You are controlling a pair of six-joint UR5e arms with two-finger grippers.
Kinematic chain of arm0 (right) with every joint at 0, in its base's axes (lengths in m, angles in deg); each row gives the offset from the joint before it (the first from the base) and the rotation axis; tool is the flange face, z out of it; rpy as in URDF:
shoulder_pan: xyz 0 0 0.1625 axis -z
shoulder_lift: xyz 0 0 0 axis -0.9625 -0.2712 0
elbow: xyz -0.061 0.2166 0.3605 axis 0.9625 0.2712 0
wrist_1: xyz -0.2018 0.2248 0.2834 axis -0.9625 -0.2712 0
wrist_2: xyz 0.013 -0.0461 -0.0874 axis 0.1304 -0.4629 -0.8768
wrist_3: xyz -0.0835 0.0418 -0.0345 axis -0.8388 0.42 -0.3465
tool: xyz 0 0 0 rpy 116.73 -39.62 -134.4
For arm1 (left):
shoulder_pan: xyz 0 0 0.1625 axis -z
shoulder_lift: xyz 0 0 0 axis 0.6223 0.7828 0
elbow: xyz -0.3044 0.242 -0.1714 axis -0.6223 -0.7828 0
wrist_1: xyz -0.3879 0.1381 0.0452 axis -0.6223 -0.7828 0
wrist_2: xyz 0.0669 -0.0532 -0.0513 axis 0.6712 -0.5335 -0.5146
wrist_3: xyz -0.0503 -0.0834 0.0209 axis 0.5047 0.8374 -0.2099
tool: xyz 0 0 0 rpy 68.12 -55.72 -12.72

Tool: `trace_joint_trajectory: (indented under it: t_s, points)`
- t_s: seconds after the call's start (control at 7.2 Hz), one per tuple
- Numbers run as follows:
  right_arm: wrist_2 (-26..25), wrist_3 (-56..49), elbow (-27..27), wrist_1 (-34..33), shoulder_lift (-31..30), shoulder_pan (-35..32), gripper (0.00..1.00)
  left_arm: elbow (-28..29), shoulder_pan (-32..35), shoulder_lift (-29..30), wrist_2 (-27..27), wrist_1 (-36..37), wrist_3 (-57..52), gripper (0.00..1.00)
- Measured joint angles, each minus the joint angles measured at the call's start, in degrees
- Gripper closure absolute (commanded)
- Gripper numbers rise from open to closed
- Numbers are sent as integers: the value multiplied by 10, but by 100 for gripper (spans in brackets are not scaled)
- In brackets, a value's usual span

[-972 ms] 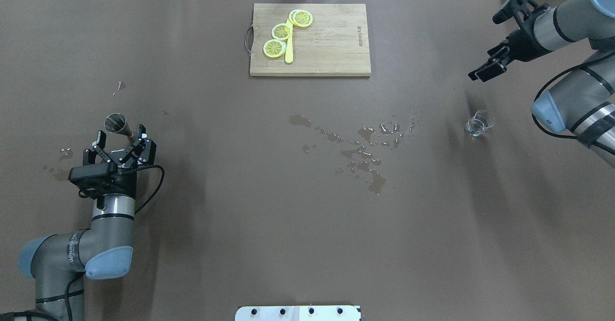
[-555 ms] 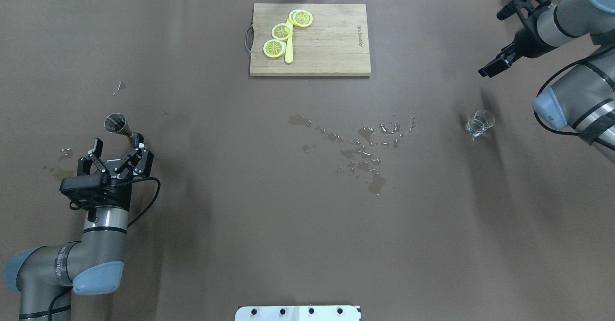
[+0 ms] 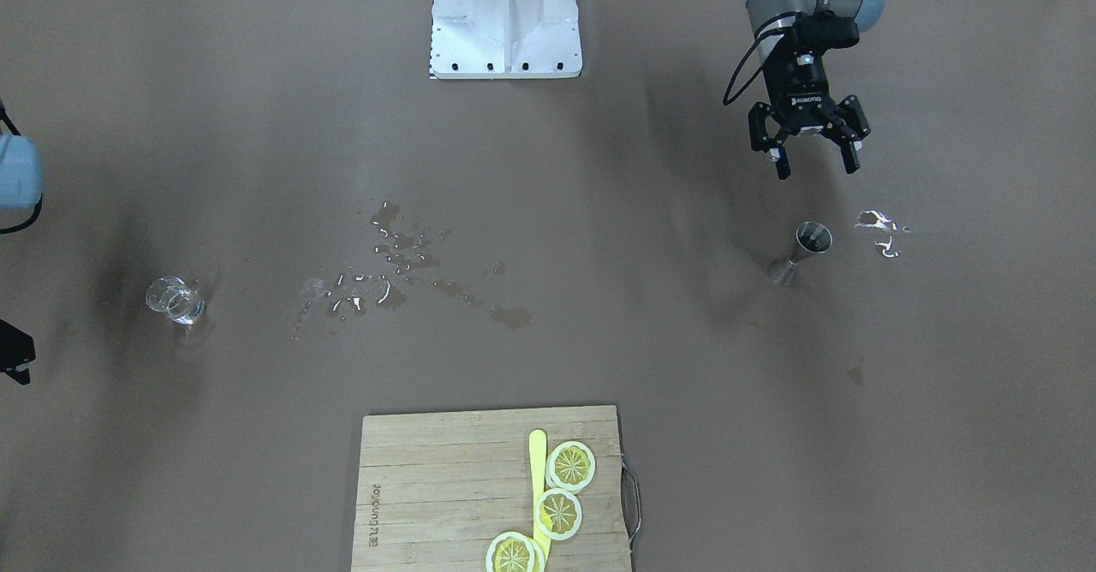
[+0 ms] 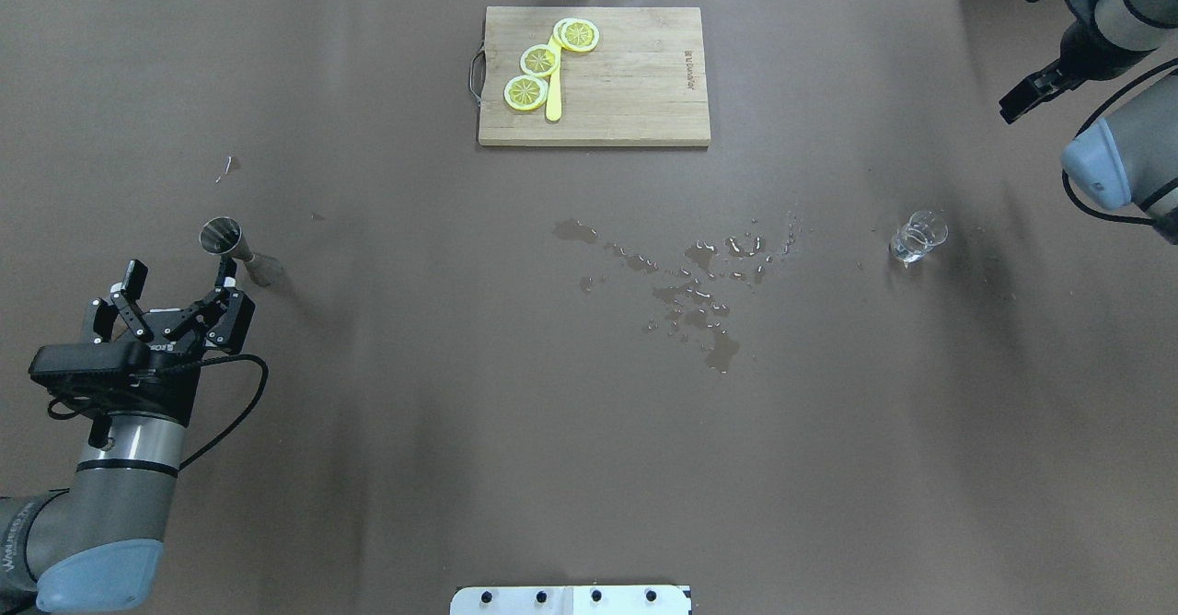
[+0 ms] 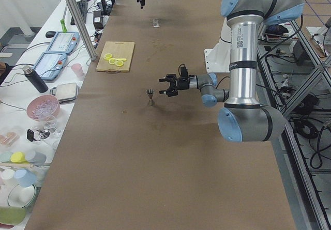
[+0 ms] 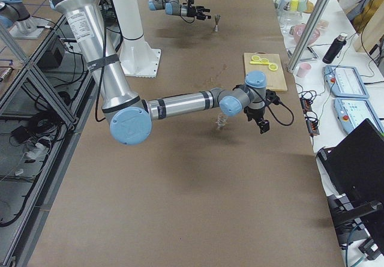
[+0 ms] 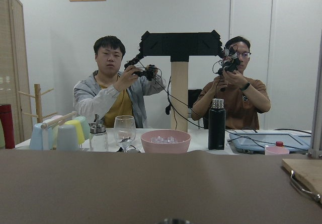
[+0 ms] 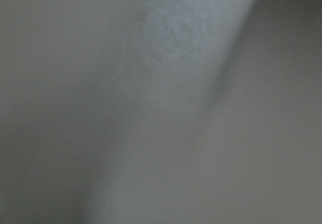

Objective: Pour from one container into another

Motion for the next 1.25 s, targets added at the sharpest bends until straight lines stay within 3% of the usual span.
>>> trace_joint_trajectory:
  t_s: [0.42,0.83,1.25]
  points:
    - [4,1,-7,-130,-1,-45,0,-77,26,15,-100,0,-156,1]
    - [41,0,-26,-189,-32,-99,0,-92,168,110,-317,31,-361,1]
    - [111,1,-86,-194,-129,-154,0,-69,308,191,-528,189,-394,1]
